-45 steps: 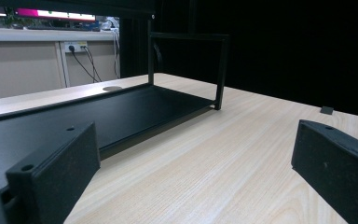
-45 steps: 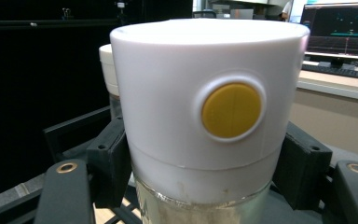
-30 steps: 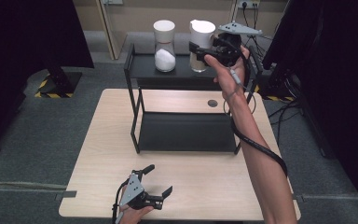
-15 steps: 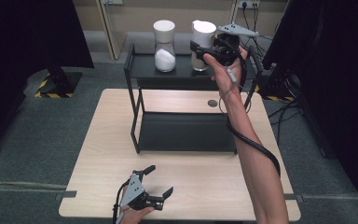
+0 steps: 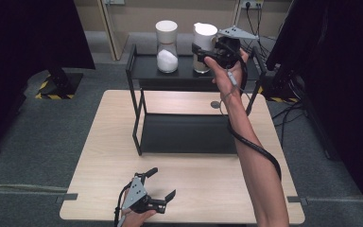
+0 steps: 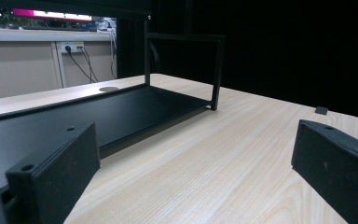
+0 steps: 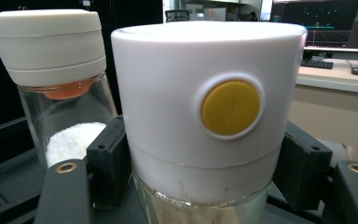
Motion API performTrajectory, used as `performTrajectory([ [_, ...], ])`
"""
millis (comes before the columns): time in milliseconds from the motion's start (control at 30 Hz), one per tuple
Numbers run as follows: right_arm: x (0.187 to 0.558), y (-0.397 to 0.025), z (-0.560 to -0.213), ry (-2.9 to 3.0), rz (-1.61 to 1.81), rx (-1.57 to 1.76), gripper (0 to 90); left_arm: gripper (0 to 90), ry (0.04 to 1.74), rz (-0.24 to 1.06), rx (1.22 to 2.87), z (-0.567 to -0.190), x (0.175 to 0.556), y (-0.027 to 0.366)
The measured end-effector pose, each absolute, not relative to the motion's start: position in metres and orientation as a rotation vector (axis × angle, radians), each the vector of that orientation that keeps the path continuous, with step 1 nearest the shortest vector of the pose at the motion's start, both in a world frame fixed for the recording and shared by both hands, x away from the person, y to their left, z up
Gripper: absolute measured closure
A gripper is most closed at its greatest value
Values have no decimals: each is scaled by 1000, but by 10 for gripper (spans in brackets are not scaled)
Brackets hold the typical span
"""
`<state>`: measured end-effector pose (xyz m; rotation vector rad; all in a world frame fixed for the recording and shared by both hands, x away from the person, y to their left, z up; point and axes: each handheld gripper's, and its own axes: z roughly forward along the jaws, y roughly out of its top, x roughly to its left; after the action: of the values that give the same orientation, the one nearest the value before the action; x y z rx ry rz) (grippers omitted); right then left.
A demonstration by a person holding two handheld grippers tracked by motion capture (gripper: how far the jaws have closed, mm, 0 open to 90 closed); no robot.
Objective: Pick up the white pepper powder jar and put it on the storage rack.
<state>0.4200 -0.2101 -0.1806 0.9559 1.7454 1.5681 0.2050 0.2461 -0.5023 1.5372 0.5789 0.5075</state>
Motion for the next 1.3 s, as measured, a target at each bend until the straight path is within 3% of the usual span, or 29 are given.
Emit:
performTrajectory([
  [167, 420, -209, -182, 1744, 1566, 942, 305, 1, 578, 508, 1538, -502, 205, 246],
  [267, 420, -210, -181, 1742, 1585, 972, 175, 1, 575, 509, 1541, -502, 205, 246],
  [467, 411, -213, -181, 1717, 1597, 1004, 39, 1, 574, 506, 1544, -502, 205, 245],
  [867, 394, -230, -180, 1744, 1635, 949, 6, 1, 576, 505, 1543, -503, 205, 244],
  [1300, 373, -249, -202, 1753, 1753, 867, 6, 1, 580, 506, 1546, -503, 205, 244],
])
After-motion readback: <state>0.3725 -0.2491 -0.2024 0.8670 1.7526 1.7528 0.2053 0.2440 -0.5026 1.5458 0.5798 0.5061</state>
